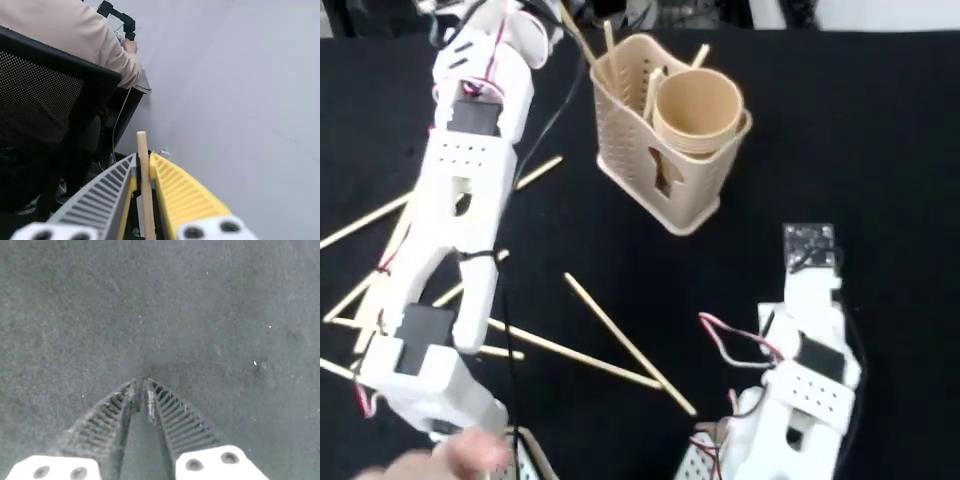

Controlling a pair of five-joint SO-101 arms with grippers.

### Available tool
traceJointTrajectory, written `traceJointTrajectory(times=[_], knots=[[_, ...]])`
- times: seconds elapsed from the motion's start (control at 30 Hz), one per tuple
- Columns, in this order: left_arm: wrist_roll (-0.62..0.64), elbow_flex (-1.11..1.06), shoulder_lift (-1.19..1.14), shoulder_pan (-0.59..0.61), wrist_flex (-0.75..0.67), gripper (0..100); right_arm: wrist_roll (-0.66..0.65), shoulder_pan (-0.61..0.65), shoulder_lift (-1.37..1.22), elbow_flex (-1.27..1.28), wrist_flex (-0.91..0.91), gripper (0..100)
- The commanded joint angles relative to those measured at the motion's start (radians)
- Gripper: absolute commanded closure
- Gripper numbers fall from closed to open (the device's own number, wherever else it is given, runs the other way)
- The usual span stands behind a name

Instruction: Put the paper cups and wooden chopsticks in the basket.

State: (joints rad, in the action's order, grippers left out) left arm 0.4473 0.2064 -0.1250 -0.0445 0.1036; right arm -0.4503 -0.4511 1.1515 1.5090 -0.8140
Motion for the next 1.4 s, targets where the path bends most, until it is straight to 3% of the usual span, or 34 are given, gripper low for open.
traceJointTrajectory(times=[0.0,0.2,0.67,0.97,1.03,1.17,1.27,1.37], knots=[[0.000,0.004,0.020,-0.001,-0.009,97,0.009,0.015,0.015,-0.008,0.021,96.1],[0.002,-0.007,0.083,-0.012,-0.008,97,0.009,0.015,0.015,-0.007,0.021,96.0],[0.000,-0.266,0.358,-0.096,-0.003,88,0.009,0.054,0.015,-0.004,0.021,96.2],[-0.008,-0.361,0.477,-0.081,0.000,88,0.009,0.052,0.015,-0.004,0.021,96.2],[-0.008,-0.410,0.552,-0.047,0.048,88,0.009,0.049,0.013,-0.008,0.015,96.2],[-0.026,-0.515,0.750,0.022,0.290,87,0.009,0.048,0.013,-0.036,-0.014,96.2],[-0.178,-0.615,0.904,0.065,0.482,87,0.003,0.052,0.013,-0.143,-0.160,96.2],[-0.336,-0.737,1.057,0.131,0.586,88,-0.052,0.091,0.013,-0.294,-0.342,96.0]])
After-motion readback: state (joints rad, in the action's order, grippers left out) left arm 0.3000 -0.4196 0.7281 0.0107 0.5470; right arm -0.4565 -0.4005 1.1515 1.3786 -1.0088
